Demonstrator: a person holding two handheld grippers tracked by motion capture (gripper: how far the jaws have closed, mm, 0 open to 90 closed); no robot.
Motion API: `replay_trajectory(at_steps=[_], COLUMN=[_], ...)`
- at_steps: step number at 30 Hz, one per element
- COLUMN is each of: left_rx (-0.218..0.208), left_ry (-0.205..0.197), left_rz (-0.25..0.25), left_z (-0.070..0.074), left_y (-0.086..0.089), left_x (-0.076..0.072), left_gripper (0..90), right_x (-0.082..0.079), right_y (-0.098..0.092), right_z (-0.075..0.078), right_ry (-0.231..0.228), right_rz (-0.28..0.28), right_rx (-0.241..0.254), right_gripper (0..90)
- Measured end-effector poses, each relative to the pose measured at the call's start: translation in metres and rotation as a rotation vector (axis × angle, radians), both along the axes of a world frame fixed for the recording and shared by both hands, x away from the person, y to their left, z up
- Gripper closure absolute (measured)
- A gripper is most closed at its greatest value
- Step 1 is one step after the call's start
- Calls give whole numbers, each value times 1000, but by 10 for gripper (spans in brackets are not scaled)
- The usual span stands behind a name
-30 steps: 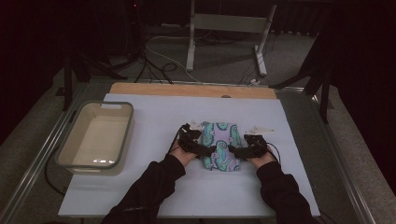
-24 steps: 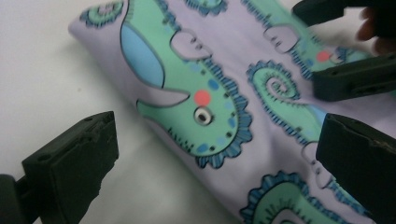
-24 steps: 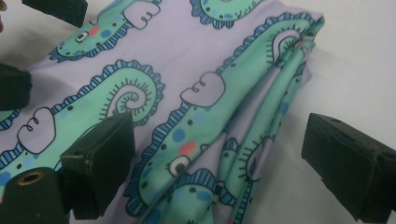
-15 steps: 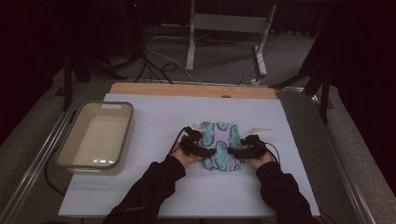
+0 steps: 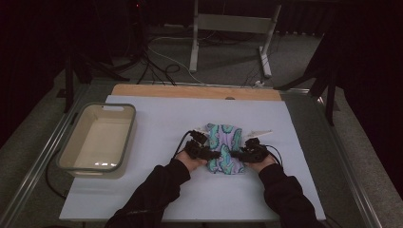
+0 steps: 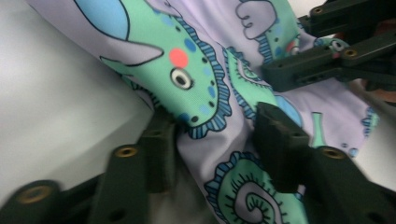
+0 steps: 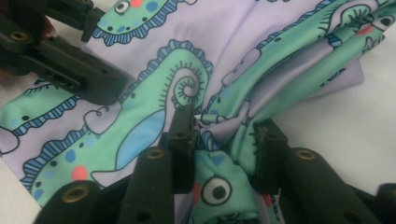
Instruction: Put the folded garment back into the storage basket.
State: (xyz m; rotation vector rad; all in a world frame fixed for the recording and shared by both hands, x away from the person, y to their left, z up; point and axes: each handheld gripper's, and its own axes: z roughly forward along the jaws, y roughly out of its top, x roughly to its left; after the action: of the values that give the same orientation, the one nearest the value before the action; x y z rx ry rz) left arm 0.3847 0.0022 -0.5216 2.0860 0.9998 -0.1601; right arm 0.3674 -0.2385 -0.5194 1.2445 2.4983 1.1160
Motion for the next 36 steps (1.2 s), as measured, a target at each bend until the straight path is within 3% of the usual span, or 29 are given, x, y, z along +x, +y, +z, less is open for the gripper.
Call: replay_trajectory(at_steps=[3,8,12,22,28,36], left_rx=[-17,13,25,6,-19,-18], left_ry=[4,-19,-22,-38,-78,-109], left_rz=[-9,-21,-21,-26,-46,-59], left_z=[0,5,7,16,33,53], left_y=[-1,-4,-5,-2,1,5], left_x=[-1,-2,-2,-5,-9,-15], left_gripper=[684,753,766,771,772,773], right_x=[-1,-3,-5,-9,-13,-18], right_y=[3,5,6,6,7,11], right_z=[2,3,4,11,24,39], right_ry=[0,-9,-24,-32,-56,-86], right_rz=[6,5,-1,-18,-6,10], right_rx=[-18,-29,-31,10,35,46], right_gripper=[714,752,766,773,773,772])
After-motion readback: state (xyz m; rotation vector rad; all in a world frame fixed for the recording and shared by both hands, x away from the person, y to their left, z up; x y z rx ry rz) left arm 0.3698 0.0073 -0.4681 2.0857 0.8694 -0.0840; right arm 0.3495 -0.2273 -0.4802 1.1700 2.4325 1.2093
